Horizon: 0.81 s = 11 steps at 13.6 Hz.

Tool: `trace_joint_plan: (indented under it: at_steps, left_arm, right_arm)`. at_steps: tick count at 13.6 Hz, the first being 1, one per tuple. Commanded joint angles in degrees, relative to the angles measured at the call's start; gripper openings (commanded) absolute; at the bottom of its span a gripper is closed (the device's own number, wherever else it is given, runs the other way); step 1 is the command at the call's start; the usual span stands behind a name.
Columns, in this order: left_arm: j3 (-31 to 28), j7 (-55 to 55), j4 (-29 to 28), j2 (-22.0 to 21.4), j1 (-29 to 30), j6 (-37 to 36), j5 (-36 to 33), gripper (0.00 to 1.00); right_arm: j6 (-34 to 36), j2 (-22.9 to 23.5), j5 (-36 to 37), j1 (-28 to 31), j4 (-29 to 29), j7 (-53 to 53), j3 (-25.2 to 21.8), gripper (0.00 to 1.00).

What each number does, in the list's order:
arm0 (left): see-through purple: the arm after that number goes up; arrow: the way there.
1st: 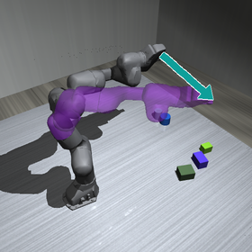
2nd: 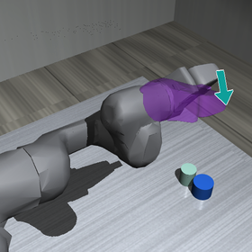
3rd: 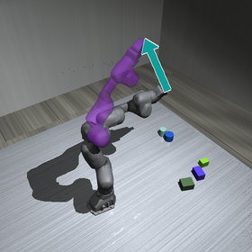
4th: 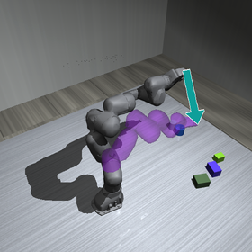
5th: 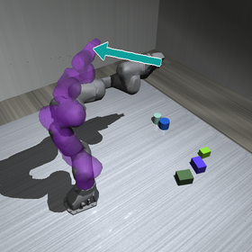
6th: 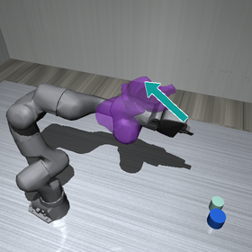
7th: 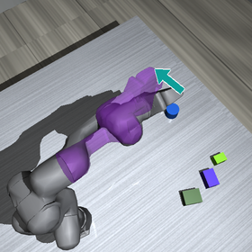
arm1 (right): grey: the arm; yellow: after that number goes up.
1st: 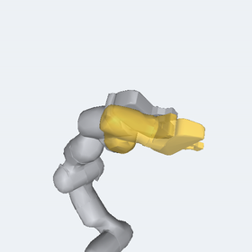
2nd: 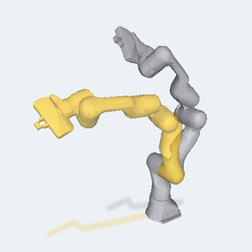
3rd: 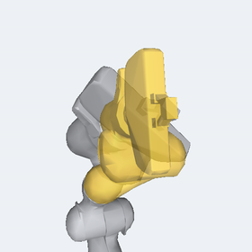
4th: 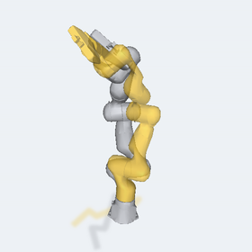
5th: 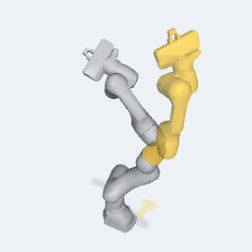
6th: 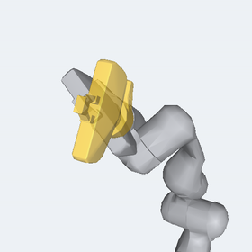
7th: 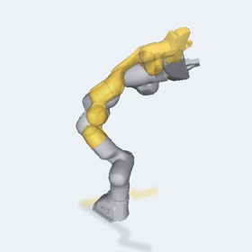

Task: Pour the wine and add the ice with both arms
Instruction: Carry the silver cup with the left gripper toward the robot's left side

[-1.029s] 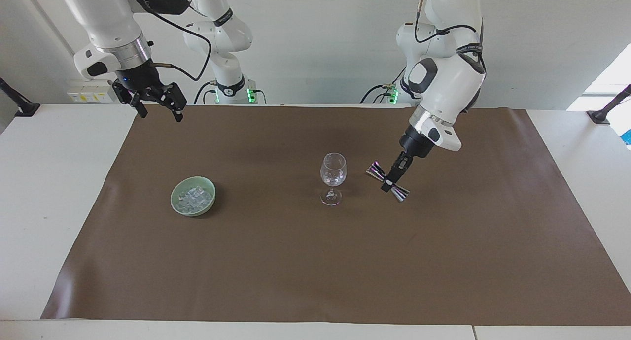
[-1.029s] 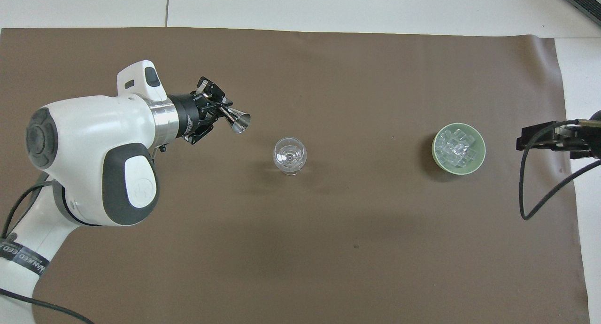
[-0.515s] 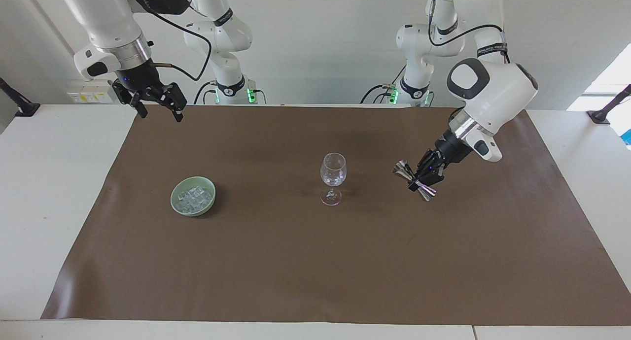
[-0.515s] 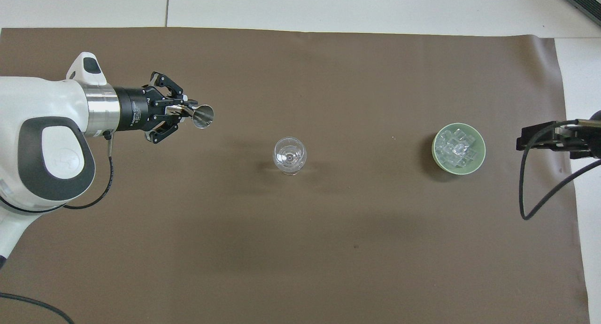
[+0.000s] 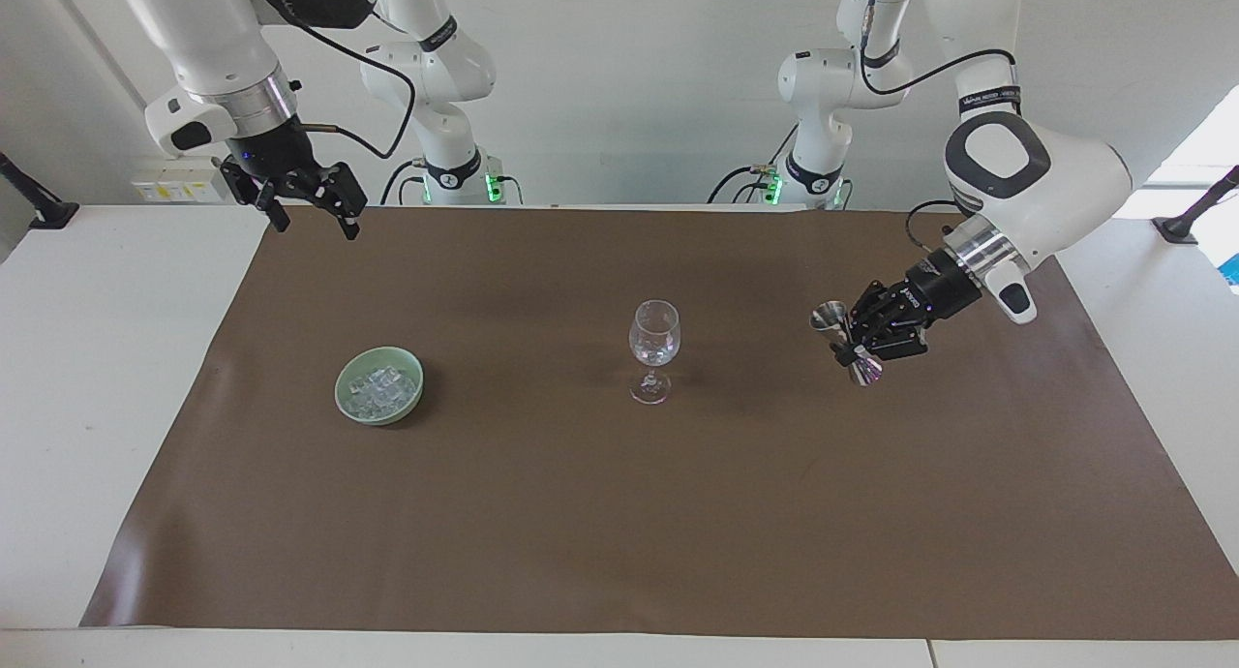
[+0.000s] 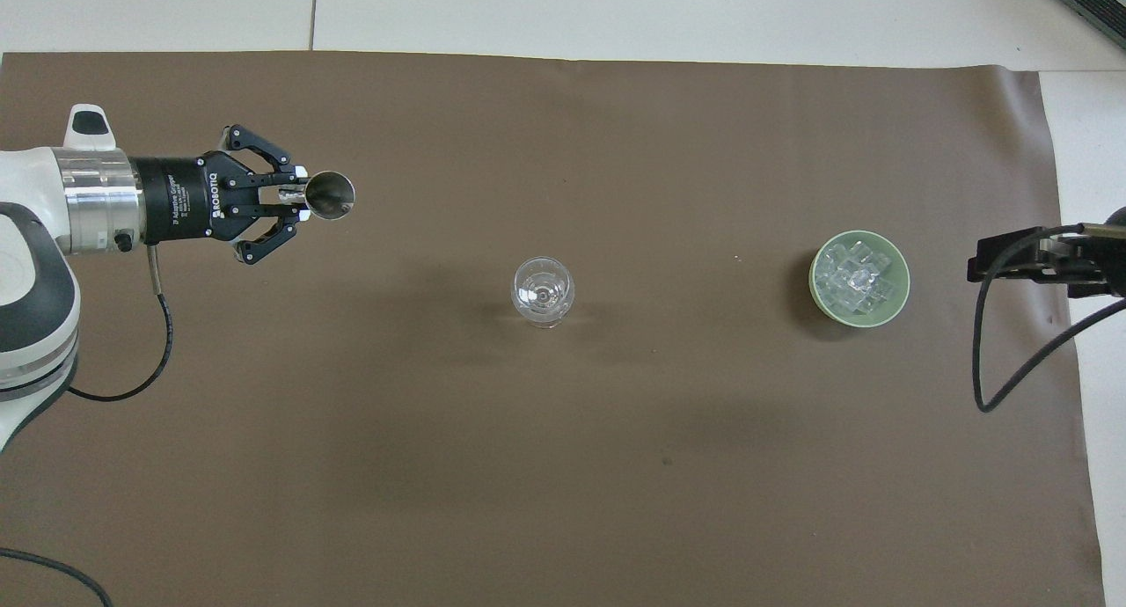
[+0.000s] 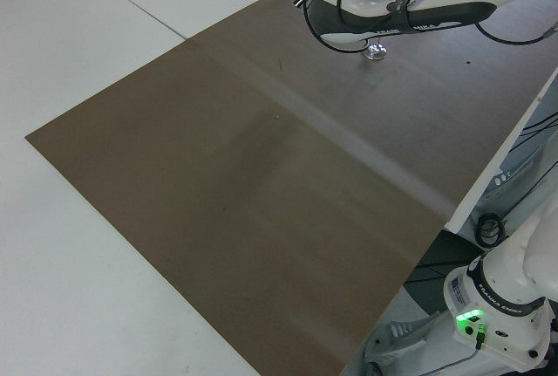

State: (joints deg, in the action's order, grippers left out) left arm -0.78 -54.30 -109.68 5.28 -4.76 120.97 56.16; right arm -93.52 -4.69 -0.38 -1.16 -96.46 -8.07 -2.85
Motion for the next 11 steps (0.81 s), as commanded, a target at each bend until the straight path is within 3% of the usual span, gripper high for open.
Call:
trace_joint_plan:
  at_steps: [1,5,11]
  left_arm:
    - [0.34,0.07,-0.80,0.17,3.51,-3.54,3.25,0.00]
    - [0.34,-0.02,-2.21,2.27,10.11,-7.68,11.51,0.00]
    - [0.34,0.33,-6.07,3.86,12.05,-6.71,22.31,0.00]
  right_arm:
    - [0.09,-1.02,0.29,0.46,-0.93,1.30,0.39,1.00]
    - [0.09,-0.94,0.29,0.46,-0.93,1.30,0.39,1.00]
    - [0.09,-0.94,0.29,0.46,-0.93,1.30,0.39,1.00]
